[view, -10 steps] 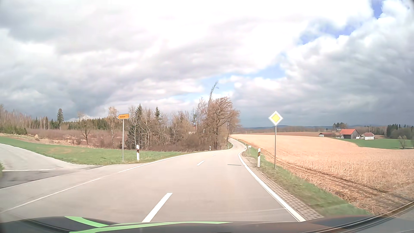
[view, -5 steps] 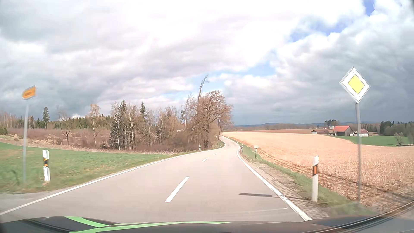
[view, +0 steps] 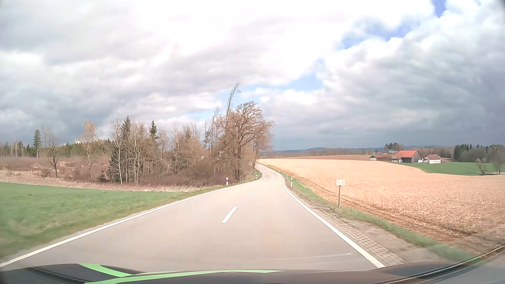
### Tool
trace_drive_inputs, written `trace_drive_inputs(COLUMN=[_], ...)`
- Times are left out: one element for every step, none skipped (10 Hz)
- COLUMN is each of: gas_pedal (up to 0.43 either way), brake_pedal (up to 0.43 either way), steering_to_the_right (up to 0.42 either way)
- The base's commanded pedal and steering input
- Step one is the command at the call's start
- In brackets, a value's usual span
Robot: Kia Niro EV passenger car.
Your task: Follow the waypoints while adhering to traffic rules and regulations
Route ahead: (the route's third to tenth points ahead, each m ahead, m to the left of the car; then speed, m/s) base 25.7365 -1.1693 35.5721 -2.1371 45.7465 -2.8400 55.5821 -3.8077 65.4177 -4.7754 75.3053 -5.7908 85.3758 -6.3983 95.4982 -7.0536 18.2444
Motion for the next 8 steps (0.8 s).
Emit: trace_drive_inputs(gas_pedal=[0.118,0.11,0.11,0.098,0.087,0.079,0.079,0.079], brake_pedal=[0.0,0.0,0.0,0.0,0.0,0.0,0.0,0.0], steering_to_the_right=[0.021,0.021,0.02,0.019,0.017,0.016,0.015,0.014])
